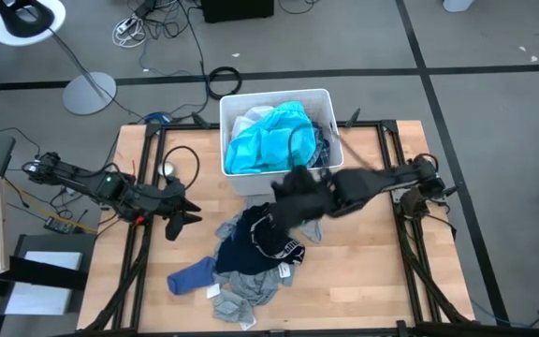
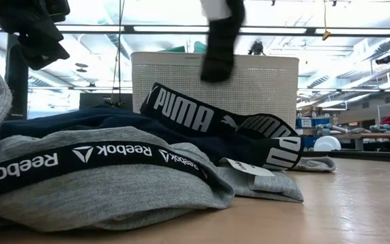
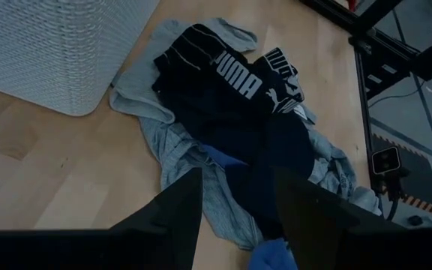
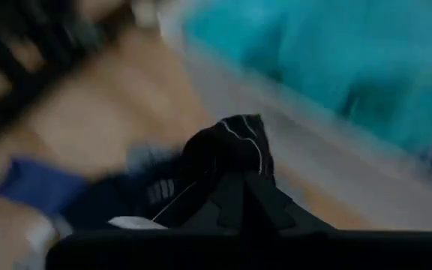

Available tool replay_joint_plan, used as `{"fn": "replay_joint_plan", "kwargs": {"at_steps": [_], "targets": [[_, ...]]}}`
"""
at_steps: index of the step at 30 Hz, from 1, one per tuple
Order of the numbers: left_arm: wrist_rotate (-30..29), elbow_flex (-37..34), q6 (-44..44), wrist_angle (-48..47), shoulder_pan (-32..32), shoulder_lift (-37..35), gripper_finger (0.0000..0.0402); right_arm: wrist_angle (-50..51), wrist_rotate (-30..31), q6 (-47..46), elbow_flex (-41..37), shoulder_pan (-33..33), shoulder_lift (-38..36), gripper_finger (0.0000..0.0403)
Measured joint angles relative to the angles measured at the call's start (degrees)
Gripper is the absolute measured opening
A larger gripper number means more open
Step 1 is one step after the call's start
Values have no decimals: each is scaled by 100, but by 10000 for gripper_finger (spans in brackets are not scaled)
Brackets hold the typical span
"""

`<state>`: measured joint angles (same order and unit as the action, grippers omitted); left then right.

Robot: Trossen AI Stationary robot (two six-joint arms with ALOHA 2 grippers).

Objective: Sort clothes
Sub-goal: Put the black sock into the bin

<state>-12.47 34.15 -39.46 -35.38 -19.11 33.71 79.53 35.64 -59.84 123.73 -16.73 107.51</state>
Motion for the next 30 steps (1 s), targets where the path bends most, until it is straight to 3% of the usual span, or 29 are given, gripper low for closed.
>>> {"fn": "replay_joint_plan", "kwargs": {"at_steps": [5, 12, 16, 22, 30], "targets": [[-128, 0, -17, 41, 0, -2, 172, -356, 620, 1618, 1107, 561, -3, 0], [-227, 2, -55, 168, 0, -1, 172, -1498, 269, 3491, 1003, 1830, -204, 0], [-348, 2, -217, 167, 0, 0, 172, -1552, -272, 3665, 898, 2564, -169, 7], [-490, 2, -546, 184, 0, -2, 172, -1552, -1822, 3767, 320, 3458, -162, 43], [-634, 2, -595, 291, -2, -2, 172, -1497, -2356, 3760, -844, 3982, -162, 132]]}}
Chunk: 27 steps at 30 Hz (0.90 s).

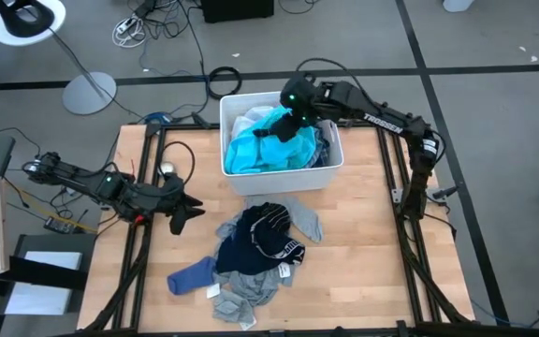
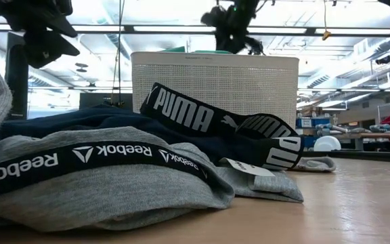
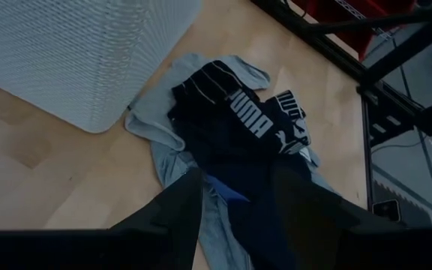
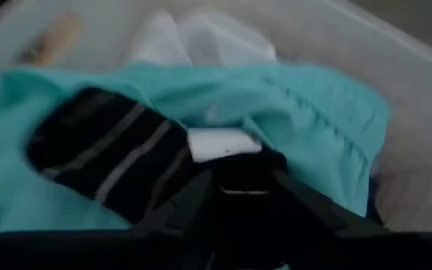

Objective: Sort clothes
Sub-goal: Put the black sock into the bin, then put the black boxers into the bin

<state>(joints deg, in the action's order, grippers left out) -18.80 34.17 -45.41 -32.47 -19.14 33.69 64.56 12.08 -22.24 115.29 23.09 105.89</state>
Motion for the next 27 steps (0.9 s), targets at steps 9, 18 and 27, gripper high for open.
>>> {"fn": "replay_joint_plan", "kwargs": {"at_steps": [9, 18, 27], "targets": [[-37, 0, -126, 4, 2, 2, 172, 362, -286, 278, 205, 88, -417, 193], [-75, 0, -97, 2, 2, 2, 172, 690, -437, -342, 223, -925, -1489, 190], [-79, 0, 28, -5, 2, 0, 172, 257, 600, -1496, -942, -3013, -1427, 178]]}}
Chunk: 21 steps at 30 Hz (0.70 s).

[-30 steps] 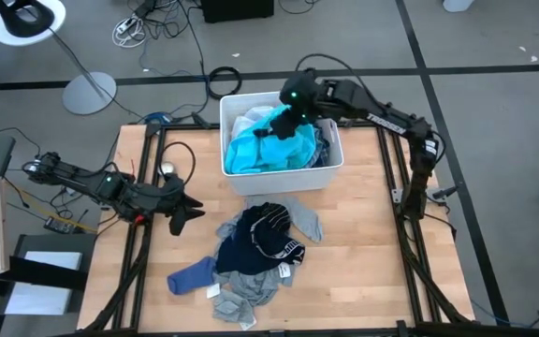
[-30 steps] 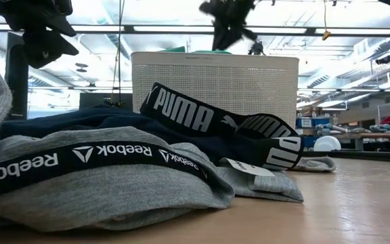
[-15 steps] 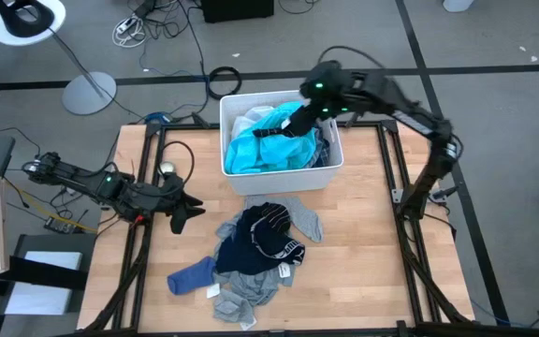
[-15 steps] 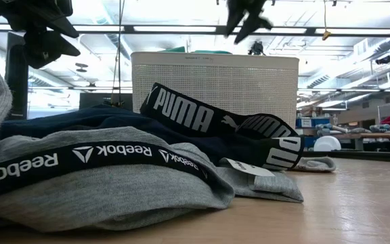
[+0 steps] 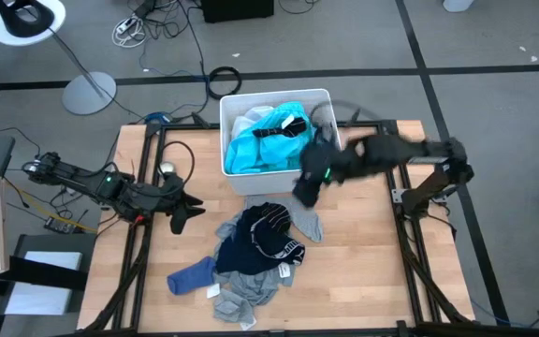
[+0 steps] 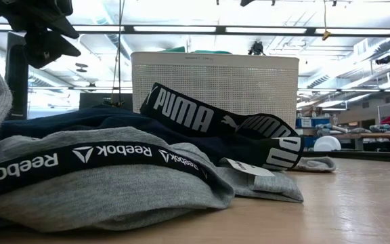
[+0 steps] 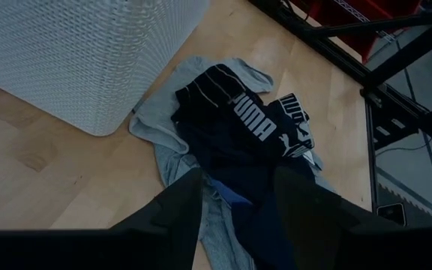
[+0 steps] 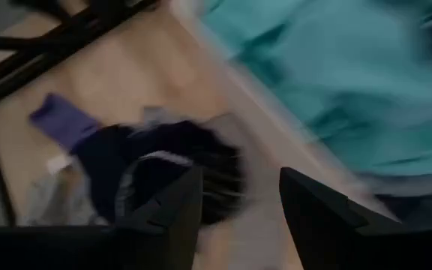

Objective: Sort clothes
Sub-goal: Put the black boxers into the bin

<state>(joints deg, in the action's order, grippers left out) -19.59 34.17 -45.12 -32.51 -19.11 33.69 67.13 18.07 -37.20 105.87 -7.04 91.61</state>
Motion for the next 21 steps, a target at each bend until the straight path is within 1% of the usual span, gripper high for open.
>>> {"fn": "replay_joint_plan", "kwargs": {"at_steps": [3, 6, 7, 9, 10, 14, 17, 21], "targets": [[60, 0, 8, -22, -2, 0, 172, -931, -7, -477, -788, -445, 119, 176], [133, 0, 105, -41, 0, 2, 172, -2340, -42, -682, -1492, -791, 279, 176], [160, 0, 140, -41, -2, 2, 172, -2829, -76, -698, -1670, -882, 343, 176], [288, 0, 182, -52, 0, 2, 172, -3484, -157, -699, -1890, -1031, 581, 175], [361, 0, 243, -51, 0, 2, 172, -3687, -177, -692, -1965, -1096, 707, 174], [614, 0, 327, -144, -2, 1, 172, -3884, -282, -913, -2009, -1252, 1355, 168], [747, 0, 332, -308, -1, 2, 172, -3951, -559, -1378, -1996, -1276, 1802, 165], [913, 0, 315, -415, -2, 2, 172, -4365, -918, -1710, -1987, -1241, 2222, 164]]}}
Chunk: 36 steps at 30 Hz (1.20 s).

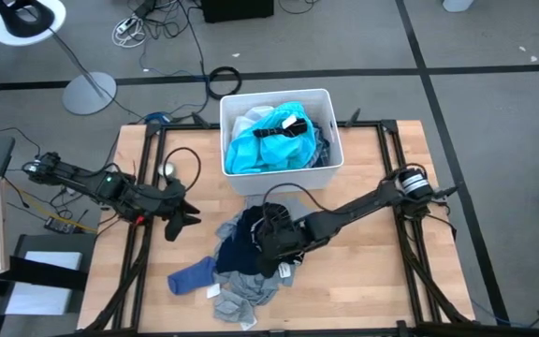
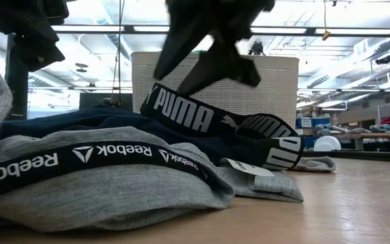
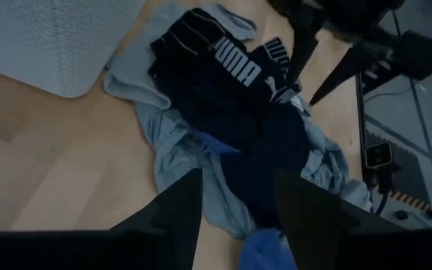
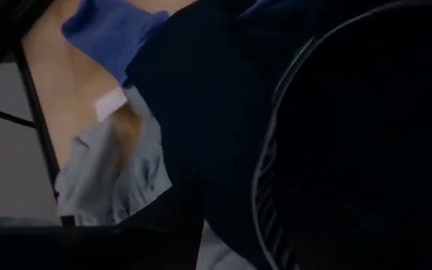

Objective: Sort clothes
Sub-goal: Put the black boxers into the bin

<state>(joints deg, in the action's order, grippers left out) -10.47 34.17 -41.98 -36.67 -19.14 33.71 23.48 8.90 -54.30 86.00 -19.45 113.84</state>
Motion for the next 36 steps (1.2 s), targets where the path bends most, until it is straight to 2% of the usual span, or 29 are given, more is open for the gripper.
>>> {"fn": "replay_joint_plan", "kwargs": {"at_steps": [3, 5, 7, 9, 11, 16, 27, 32, 36], "targets": [[75, 0, -1, -39, 0, -2, 172, -117, -73, -151, 4, 14, 232, 160], [99, 0, -2, -64, 0, 0, 172, -9, -174, -341, 4, 46, 333, 144], [119, 0, -2, -44, 0, -2, 172, 118, -286, -463, 4, 92, 365, 106], [153, 0, -1, -55, 0, -2, 172, 163, -351, -459, 4, 145, 340, 43], [169, 0, 4, -56, 2, -2, 172, 167, -380, -370, 13, 193, 200, 14], [172, 0, 59, -57, 1, 0, 172, 432, -8, 180, 601, 274, -375, 5], [174, 0, 142, -49, 0, -2, 172, 675, 1948, 2650, 2753, 345, -1314, 2], [174, 0, 144, -47, 2, -2, 172, 645, 2424, 3843, 3684, 366, -1331, 1], [171, 0, 146, -52, 1, 0, 172, 583, 2481, 4301, 4032, 525, -1331, 1]]}}
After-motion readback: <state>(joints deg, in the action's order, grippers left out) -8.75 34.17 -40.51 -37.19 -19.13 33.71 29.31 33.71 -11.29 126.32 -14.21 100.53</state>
